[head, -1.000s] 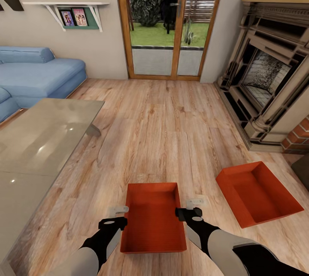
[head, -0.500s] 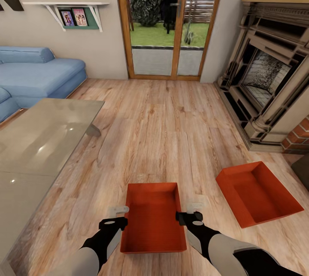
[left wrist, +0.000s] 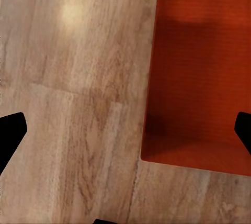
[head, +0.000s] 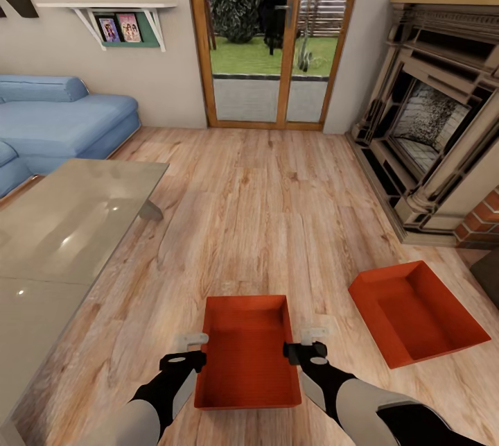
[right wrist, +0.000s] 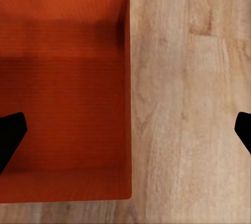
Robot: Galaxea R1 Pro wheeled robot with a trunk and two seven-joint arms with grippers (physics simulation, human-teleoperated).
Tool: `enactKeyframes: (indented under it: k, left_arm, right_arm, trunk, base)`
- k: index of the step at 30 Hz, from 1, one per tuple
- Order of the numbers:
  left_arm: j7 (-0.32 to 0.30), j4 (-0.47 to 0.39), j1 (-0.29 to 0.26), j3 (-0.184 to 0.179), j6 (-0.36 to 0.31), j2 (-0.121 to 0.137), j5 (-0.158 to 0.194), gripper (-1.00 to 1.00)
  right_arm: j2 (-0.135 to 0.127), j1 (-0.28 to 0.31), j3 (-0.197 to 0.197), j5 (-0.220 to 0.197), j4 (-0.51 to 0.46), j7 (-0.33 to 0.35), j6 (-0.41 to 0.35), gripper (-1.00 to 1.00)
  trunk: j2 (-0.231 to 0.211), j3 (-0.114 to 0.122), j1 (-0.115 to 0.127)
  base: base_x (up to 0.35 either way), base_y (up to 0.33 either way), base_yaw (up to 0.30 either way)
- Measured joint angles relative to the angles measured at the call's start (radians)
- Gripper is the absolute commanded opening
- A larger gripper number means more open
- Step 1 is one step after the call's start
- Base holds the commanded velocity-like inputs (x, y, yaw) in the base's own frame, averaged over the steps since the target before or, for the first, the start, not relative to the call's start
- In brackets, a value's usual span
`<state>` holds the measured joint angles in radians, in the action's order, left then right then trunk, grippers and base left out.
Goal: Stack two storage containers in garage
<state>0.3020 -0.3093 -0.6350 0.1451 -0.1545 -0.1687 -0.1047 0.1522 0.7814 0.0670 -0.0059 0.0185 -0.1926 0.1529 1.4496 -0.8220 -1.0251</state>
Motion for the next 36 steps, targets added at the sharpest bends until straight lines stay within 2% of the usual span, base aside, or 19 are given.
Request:
enactKeyframes:
  k: [3,12,17,30,36]
  left_arm:
    - [0.0,0.0,0.0,0.0,0.0,0.001,0.0,1.0]
    - [0.0,-0.004,0.0,0.002,0.0,0.001,0.0,1.0]
    - [0.0,-0.006,0.0,0.002,0.0,0.001,0.0,1.0]
    - [0.0,-0.01,0.0,0.003,0.0,0.002,0.0,1.0]
    - [0.0,-0.054,0.0,0.004,-0.002,0.001,0.0,1.0]
  right_arm:
    - [0.001,0.0,-0.001,-0.001,-0.004,-0.005,-0.005,1.0]
    - [-0.002,0.0,-0.001,0.0,-0.013,0.006,0.062,1.0]
    - [-0.003,0.0,-0.001,0.0,-0.013,0.007,0.065,1.0]
    - [-0.002,0.0,-0.001,0.0,-0.013,0.008,0.066,1.0]
    - [-0.002,0.0,-0.001,0.0,-0.013,0.008,0.067,1.0]
  trunk:
    - [0.0,0.0,0.0]
    - [0.0,0.0,0.0]
    - [0.0,0.0,0.0]
    - [0.091,-0.041,-0.05]
    - [0.133,-0.059,-0.073]
  base:
    - [0.0,0.0,0.0]
    - [0.0,0.0,0.0]
    - [0.0,0.0,0.0]
    - [0.0,0.0,0.0]
    - [0.0,0.0,0.0]
